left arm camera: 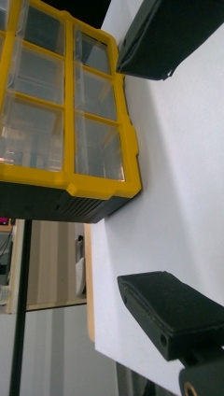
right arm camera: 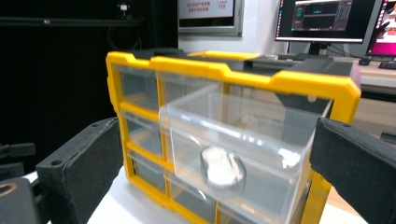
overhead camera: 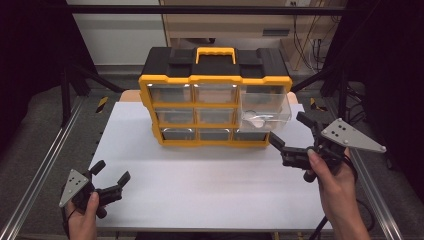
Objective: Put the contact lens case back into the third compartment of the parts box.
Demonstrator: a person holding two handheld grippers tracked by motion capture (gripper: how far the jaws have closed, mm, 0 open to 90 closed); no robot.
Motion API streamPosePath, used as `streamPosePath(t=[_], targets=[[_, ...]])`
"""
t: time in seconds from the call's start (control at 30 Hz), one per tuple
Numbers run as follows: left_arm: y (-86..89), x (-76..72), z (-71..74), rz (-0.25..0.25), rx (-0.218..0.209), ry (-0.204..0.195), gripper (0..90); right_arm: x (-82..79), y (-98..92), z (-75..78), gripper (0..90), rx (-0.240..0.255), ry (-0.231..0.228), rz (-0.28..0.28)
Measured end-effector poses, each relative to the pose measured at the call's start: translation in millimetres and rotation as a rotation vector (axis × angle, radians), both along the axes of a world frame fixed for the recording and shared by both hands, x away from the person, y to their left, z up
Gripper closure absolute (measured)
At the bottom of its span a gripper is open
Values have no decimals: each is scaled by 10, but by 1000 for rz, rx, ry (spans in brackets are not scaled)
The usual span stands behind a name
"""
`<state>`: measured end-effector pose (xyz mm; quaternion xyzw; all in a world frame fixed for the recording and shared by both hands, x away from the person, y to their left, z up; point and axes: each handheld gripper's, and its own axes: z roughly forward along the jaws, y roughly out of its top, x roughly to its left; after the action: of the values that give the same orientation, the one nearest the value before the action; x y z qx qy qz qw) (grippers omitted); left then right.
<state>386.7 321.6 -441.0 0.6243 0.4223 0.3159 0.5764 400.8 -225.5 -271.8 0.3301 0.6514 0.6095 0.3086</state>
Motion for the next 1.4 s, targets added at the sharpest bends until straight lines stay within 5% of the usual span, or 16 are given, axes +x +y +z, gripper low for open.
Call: streamPosePath(t=[0.27,0.57,0.9,1.4], targets=[[-36,-2,27,-8,34,-21,12,-21,-89,-272,35,12,2,-14],[-21,-14,26,-8,16,-20,11,3,-194,-546,36,4,28,-30],[-34,-34,38,-13,7,-24,11,-20,-317,-754,36,-2,6,-42],[-72,-13,17,-32,19,-13,11,25,-454,-1102,36,36,62,-75]])
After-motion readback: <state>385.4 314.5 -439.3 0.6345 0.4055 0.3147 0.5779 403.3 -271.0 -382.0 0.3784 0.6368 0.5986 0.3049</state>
